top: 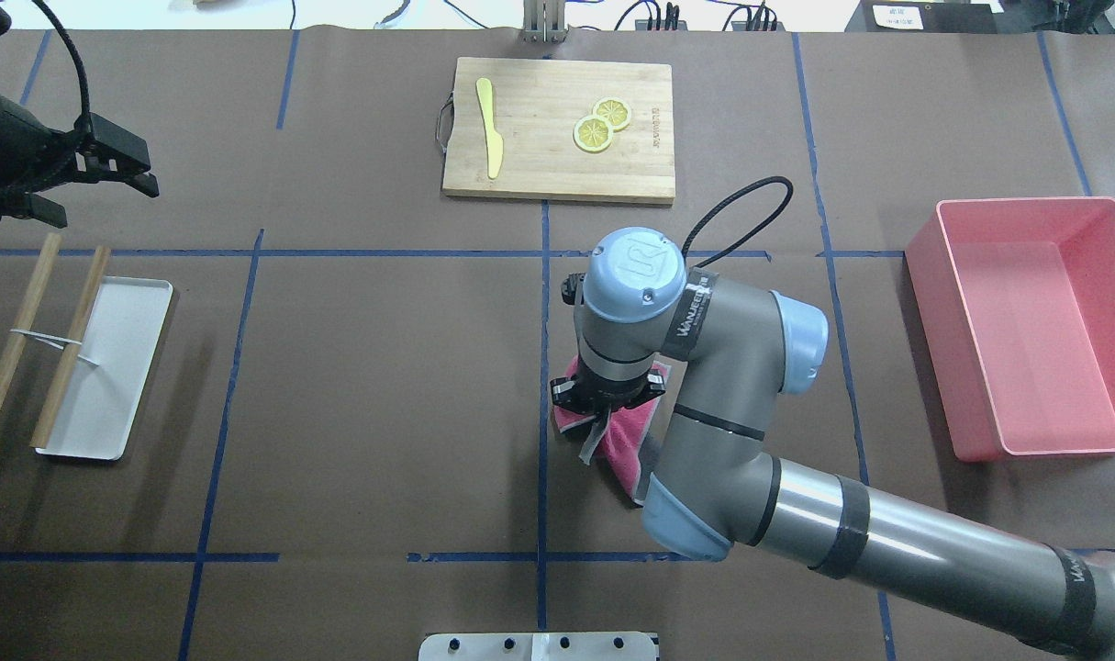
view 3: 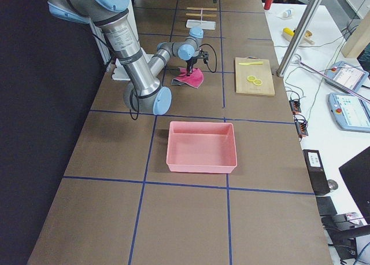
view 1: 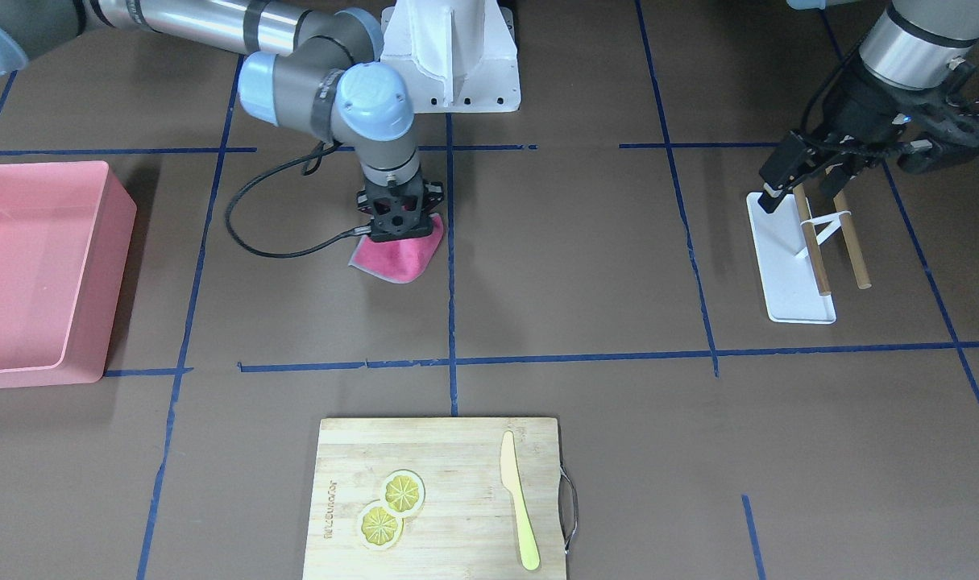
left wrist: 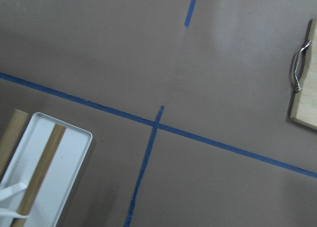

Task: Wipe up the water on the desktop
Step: 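Lower the pink cloth with the right gripper and drag it across the table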

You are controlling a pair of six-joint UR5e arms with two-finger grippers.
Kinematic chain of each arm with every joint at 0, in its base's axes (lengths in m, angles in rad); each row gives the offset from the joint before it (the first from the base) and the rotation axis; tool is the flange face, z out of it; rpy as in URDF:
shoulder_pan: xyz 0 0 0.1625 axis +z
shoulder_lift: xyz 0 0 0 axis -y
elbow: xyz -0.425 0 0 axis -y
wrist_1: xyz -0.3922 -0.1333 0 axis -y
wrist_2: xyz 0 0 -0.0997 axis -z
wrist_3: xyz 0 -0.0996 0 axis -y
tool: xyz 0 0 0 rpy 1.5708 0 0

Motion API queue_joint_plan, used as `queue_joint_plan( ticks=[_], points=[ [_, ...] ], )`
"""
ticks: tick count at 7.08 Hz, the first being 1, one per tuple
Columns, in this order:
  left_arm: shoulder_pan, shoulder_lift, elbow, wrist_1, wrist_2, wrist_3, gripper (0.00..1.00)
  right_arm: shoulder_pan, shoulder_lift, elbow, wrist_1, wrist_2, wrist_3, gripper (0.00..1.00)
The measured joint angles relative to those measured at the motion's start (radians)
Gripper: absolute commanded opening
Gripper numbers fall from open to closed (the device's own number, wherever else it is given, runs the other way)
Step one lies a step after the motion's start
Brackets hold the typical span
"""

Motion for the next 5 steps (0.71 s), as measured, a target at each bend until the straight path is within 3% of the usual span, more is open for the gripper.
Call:
queue_joint_plan(
  ticks=[3,5],
  points=[
    [-0.009,0.037,-0.014,-0.002,0.000,0.027,0.99,0.101,-0.217,0.171,-0.021,0.031,-0.128,0.00],
    [-0.048,0.092,-0.016,-0.001,0.000,0.139,0.99,0.086,-0.262,0.228,-0.066,0.016,-0.160,0.00]
  ],
)
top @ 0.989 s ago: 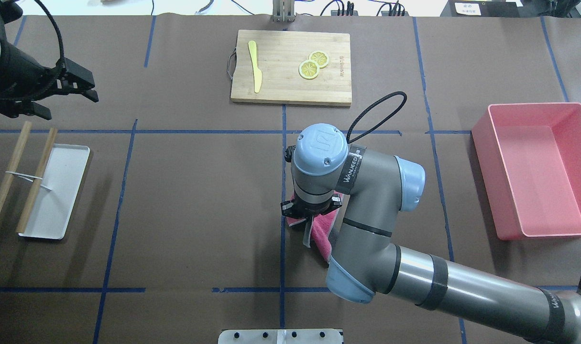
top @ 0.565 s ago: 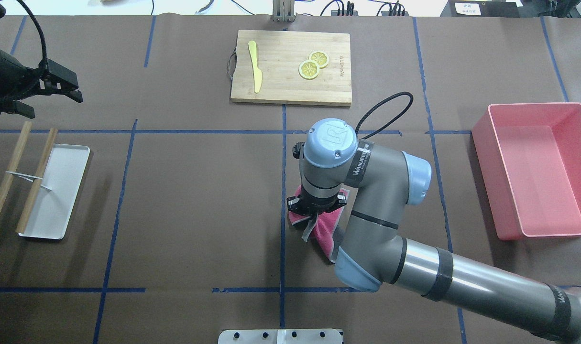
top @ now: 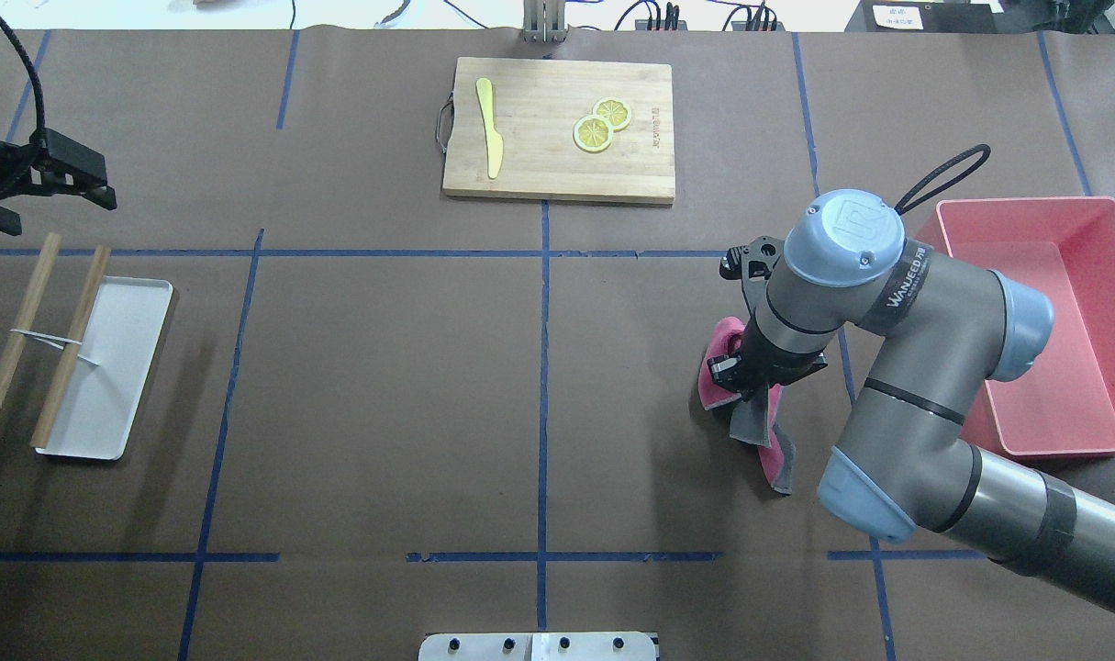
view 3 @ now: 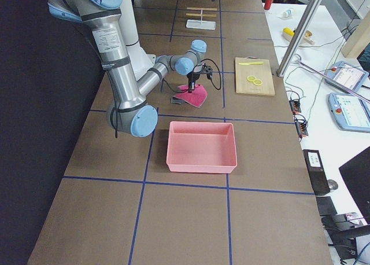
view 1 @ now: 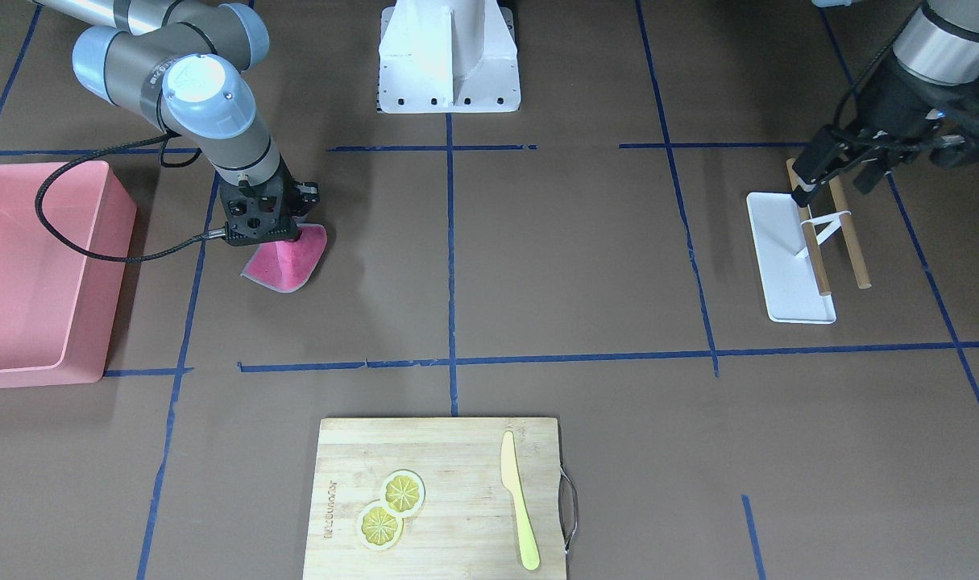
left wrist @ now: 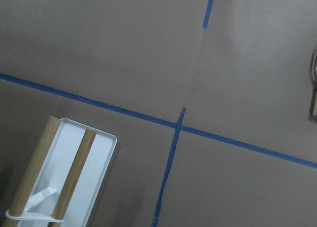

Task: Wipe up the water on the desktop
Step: 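Lower the pink cloth with the right gripper and drag it across the table, then wipe the table with the cloth in the right gripper, moving back and forth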

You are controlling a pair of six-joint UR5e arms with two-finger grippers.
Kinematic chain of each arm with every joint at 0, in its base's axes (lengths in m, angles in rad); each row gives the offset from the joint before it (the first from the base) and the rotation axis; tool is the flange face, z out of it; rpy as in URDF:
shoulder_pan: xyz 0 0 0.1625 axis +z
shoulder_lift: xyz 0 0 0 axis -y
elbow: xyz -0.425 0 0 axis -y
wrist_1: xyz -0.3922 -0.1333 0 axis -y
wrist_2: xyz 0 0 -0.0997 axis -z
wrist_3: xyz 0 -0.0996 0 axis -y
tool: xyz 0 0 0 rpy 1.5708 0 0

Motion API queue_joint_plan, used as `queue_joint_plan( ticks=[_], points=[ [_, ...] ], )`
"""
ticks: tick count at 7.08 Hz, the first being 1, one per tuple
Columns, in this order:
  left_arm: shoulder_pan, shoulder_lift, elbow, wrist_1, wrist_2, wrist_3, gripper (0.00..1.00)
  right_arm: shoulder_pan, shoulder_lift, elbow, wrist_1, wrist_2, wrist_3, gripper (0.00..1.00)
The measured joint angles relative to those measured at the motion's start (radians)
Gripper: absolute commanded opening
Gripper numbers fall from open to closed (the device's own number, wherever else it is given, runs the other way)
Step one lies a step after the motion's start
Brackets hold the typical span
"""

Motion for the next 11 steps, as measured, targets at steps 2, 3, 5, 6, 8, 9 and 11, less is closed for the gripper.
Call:
queue_joint_plan(
  ticks=[2,3,5,6,8,9,11],
  points=[
    [-0.059,0.066,0.004,0.001,-0.001,0.164,0.99,-0.088,0.093,-0.030,-0.008,-0.058,0.113,0.00],
    [-0.080,0.081,0.012,0.001,-0.001,0.222,0.99,-0.129,0.179,-0.077,-0.007,-0.078,0.194,0.00],
    [-0.117,0.100,0.034,0.002,-0.003,0.326,1.00,-0.180,0.318,-0.179,-0.001,-0.103,0.296,0.00],
    [-0.147,0.125,0.041,0.003,-0.010,0.415,1.00,-0.177,0.333,-0.200,-0.001,-0.105,0.308,0.00],
    [-0.216,0.164,0.059,0.004,-0.038,0.581,1.00,-0.117,0.222,-0.129,-0.002,-0.095,0.249,0.00],
    [-0.232,0.173,0.063,0.003,-0.048,0.613,1.00,-0.080,0.134,-0.064,-0.005,-0.088,0.175,0.00],
    [-0.239,0.179,0.066,0.003,-0.053,0.628,1.00,-0.017,-0.006,0.016,-0.008,-0.062,0.068,0.00]
  ],
)
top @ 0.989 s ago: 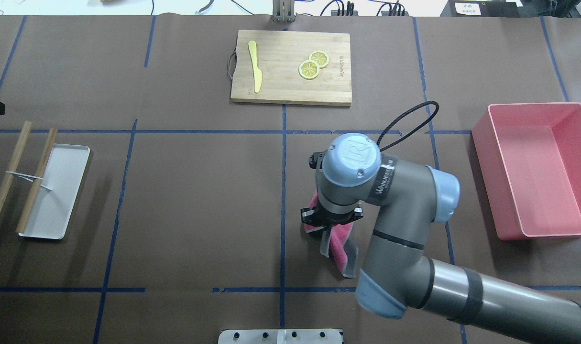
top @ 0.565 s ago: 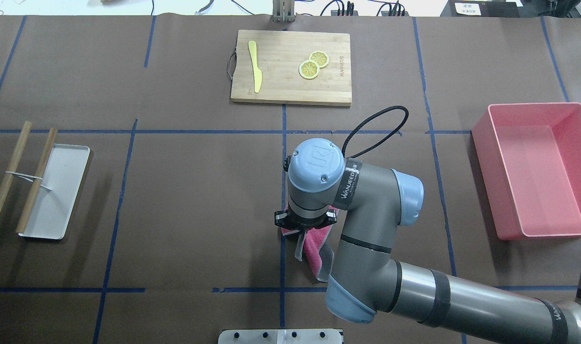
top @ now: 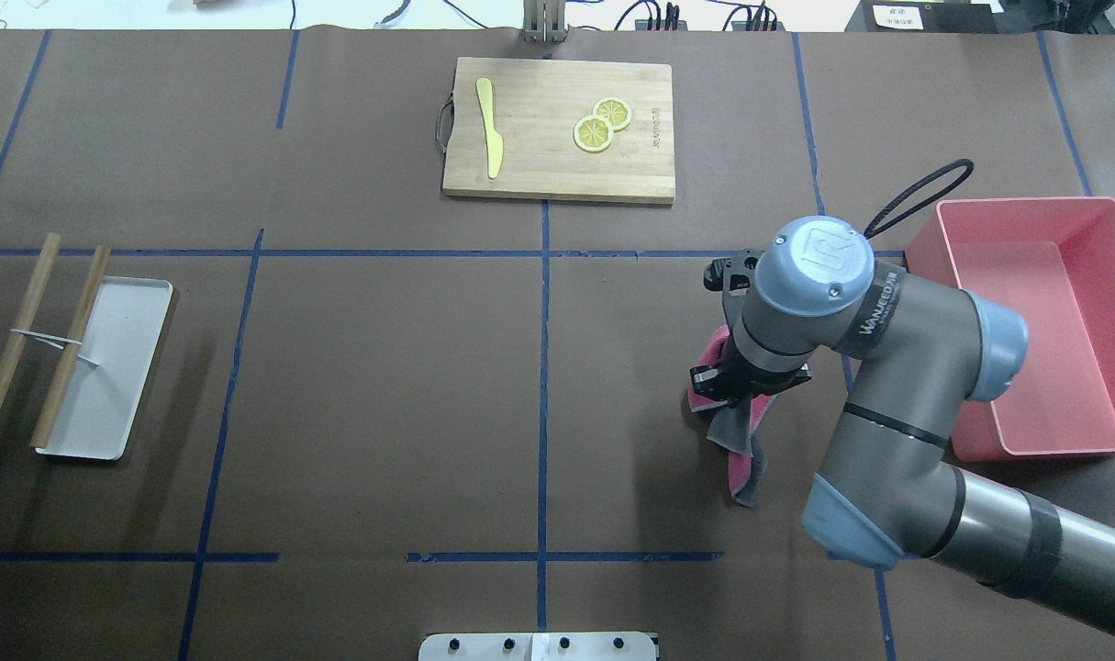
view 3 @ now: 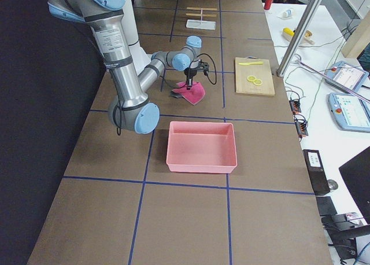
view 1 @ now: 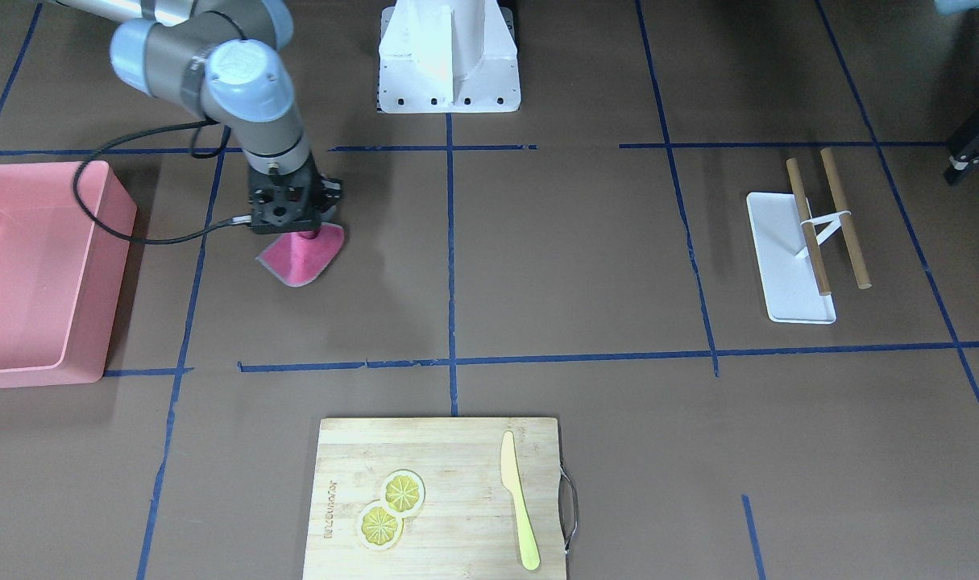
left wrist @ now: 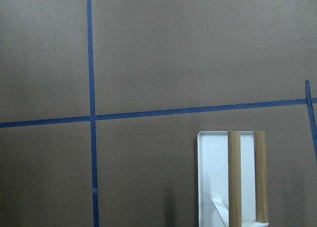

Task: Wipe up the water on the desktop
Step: 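Wipe the table with the cloth in the right gripper, moving back and forth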

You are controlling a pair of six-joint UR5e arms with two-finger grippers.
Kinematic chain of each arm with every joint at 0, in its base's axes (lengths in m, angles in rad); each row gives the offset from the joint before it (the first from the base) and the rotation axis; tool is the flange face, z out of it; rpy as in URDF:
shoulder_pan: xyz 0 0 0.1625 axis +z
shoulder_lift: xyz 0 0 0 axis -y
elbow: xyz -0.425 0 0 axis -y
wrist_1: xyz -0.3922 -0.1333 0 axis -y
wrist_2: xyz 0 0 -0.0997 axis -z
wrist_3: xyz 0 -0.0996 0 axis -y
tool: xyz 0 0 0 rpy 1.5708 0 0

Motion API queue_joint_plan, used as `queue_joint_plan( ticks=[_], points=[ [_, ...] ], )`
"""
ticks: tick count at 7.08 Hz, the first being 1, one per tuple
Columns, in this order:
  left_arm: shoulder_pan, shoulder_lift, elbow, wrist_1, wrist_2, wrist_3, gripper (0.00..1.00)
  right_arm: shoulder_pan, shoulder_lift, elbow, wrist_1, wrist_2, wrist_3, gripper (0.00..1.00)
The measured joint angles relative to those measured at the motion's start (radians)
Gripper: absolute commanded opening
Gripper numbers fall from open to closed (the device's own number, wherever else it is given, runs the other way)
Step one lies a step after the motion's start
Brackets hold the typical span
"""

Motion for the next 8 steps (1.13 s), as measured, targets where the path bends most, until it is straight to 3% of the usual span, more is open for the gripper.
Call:
queue_joint_plan(
  ticks=[2,7,8],
  points=[
    [-0.002,0.003,0.001,-0.001,0.001,0.003,1.00,0.002,-0.017,-0.009,-0.001,0.003,-0.032,0.00],
    [-0.002,0.013,0.001,-0.001,0.000,0.003,1.00,-0.133,0.360,-0.249,0.009,-0.009,0.196,0.02],
    [-0.002,0.013,0.003,-0.001,0.002,0.003,1.00,-0.141,0.392,-0.280,0.009,-0.009,0.218,0.01]
  ],
)
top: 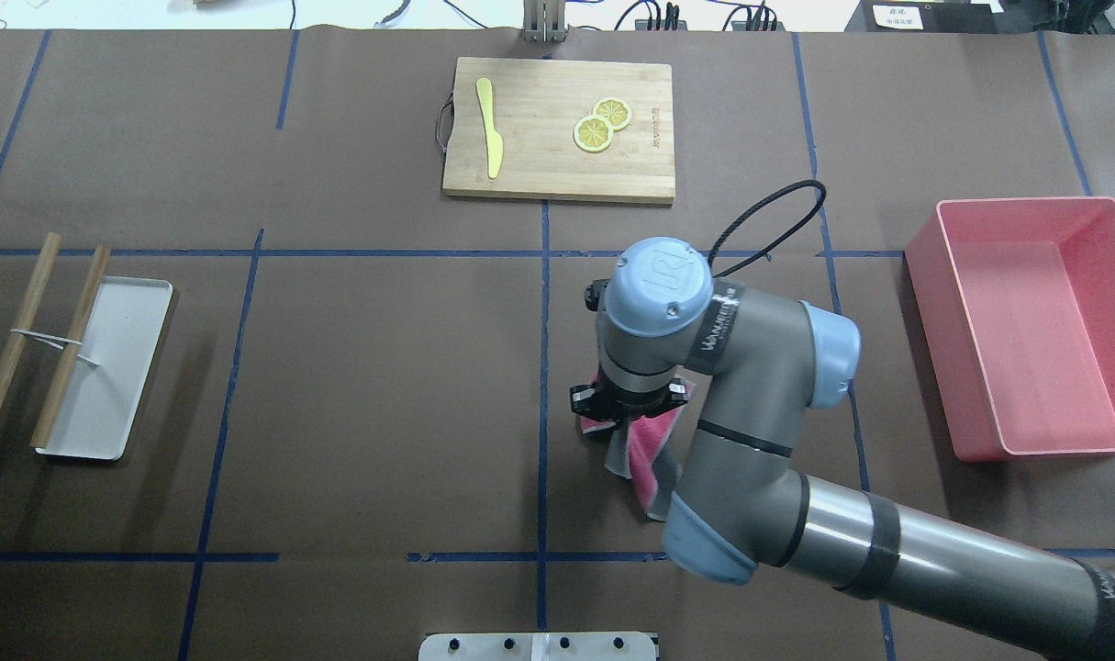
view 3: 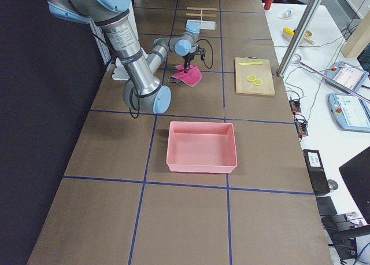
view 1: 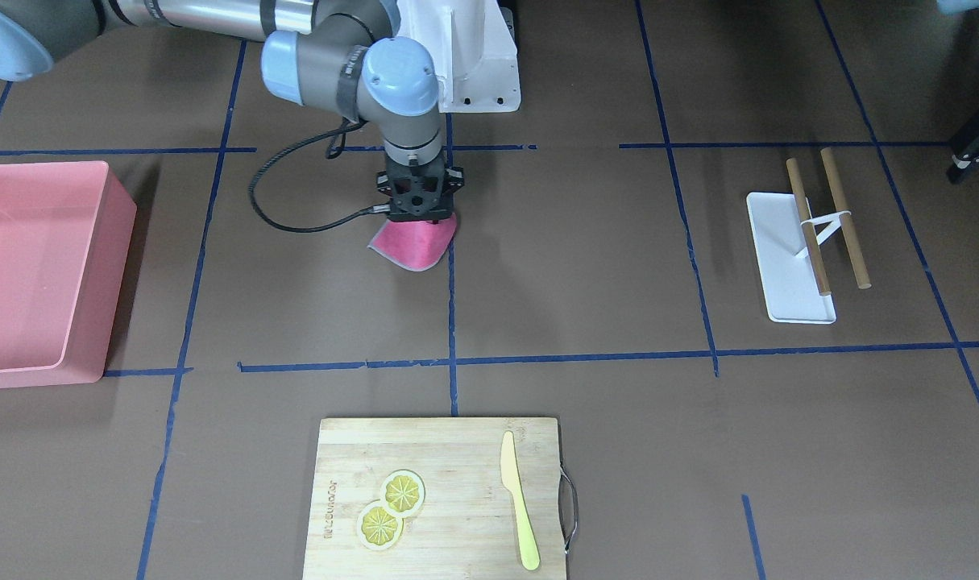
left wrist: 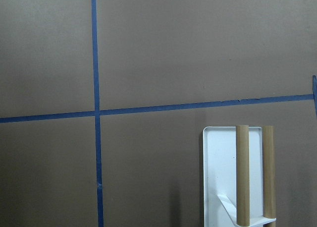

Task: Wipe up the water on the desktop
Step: 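Wipe the table with the cloth in the right gripper, moving back and forth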

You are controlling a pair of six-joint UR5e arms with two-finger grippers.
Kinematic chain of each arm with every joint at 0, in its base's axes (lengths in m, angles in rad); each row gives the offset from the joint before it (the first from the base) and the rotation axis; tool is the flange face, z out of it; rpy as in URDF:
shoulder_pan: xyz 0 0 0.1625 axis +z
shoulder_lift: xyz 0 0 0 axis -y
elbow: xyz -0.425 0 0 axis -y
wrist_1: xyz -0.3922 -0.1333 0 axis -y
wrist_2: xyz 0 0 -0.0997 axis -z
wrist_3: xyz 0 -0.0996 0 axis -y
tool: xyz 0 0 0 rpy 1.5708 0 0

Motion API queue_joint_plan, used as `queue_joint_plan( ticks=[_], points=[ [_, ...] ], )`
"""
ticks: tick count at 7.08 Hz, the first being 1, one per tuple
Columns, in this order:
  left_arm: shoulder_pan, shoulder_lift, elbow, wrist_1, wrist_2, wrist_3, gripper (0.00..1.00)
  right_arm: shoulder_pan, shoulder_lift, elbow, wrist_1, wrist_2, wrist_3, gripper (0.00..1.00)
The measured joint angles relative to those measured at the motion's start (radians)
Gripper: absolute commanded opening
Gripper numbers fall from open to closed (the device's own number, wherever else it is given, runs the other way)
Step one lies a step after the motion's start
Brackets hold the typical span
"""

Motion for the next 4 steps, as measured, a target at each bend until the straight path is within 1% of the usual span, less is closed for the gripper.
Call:
queue_joint_plan(
  ticks=[1,4],
  points=[
    [0.000,0.000,0.001,0.000,0.001,0.000,1.00,0.005,-0.035,0.018,0.001,0.002,-0.004,0.01],
    [0.000,-0.001,0.001,0.000,0.000,-0.001,1.00,0.084,-0.262,0.220,-0.009,0.015,-0.109,0.02]
  ],
)
